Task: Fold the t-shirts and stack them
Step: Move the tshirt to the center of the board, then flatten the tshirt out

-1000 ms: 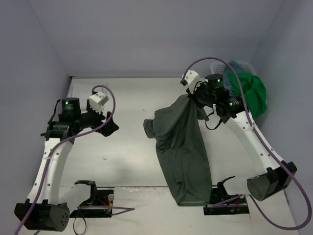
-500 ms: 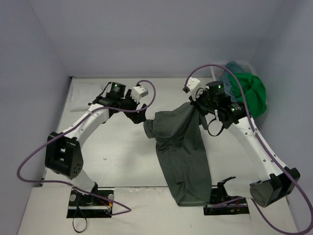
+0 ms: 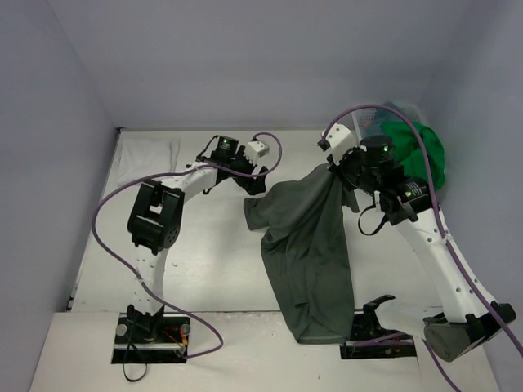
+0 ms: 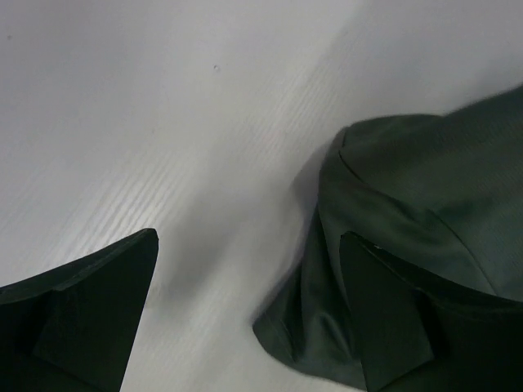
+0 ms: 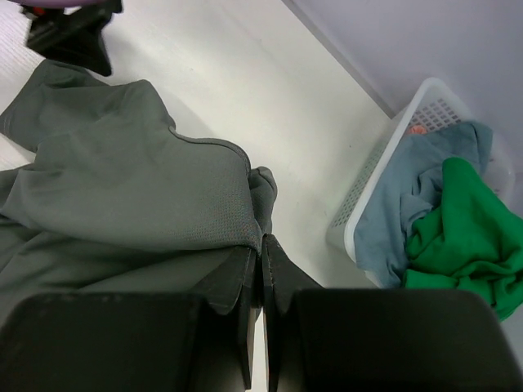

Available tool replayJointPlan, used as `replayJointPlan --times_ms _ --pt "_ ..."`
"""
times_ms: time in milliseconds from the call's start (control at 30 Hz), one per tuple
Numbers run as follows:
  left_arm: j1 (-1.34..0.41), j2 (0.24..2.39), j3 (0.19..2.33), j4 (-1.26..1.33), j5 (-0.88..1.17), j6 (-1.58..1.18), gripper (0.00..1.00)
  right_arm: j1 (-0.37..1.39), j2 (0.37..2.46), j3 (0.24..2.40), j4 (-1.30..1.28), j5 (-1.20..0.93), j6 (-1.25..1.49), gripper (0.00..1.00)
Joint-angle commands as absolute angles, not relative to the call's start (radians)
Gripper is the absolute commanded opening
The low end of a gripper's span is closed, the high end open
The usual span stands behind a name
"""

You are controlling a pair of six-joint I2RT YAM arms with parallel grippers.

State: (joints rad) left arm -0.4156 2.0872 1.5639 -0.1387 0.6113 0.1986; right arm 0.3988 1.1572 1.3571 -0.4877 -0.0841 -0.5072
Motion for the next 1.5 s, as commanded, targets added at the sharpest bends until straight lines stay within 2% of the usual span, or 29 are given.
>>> replayJointPlan --times_ms 0,300,600,733,1200,1300,1333,1400,1433,1467 --pt "-0.422 2.123 1.673 0.029 0.687 0.148 0.87 0.399 1.141 1.351 -0.451 -0.066 -0.492 0.0" --pt "-0.43 2.255 1.772 0.087 0.905 -0.031 0.87 0.397 1.172 1.355 -0.449 -0.071 -0.494 0.0" --pt "-0.431 2.244 1.77 0.045 1.166 -0.112 0.87 0.387 1.215 1.35 -0.437 -0.071 -0.499 0.0" --pt "-0.433 2.232 1.764 0.021 1.215 -0.12 0.87 0.377 1.223 1.348 -0.433 -0.083 -0.495 0.0" --pt "-0.488 2.321 1.813 -0.04 1.045 -0.029 0.86 0.377 1.189 1.367 -0.437 -0.097 -0.479 0.0" --pt "-0.5 2.347 1.836 -0.057 1.048 -0.032 0.77 0.377 1.183 1.361 -0.437 -0.103 -0.479 0.0" --pt "-0.503 2.35 1.841 -0.063 1.049 -0.031 0.67 0.377 1.183 1.361 -0.437 -0.103 -0.48 0.0" --pt "-0.508 2.361 1.855 -0.078 1.058 -0.034 0.54 0.377 1.186 1.361 -0.439 -0.106 -0.48 0.0" --pt "-0.512 2.362 1.859 -0.083 1.063 -0.034 0.43 0.377 1.187 1.361 -0.437 -0.107 -0.479 0.0" --pt "-0.514 2.365 1.865 -0.098 1.066 -0.032 0.39 0.377 1.187 1.361 -0.437 -0.11 -0.477 0.0"
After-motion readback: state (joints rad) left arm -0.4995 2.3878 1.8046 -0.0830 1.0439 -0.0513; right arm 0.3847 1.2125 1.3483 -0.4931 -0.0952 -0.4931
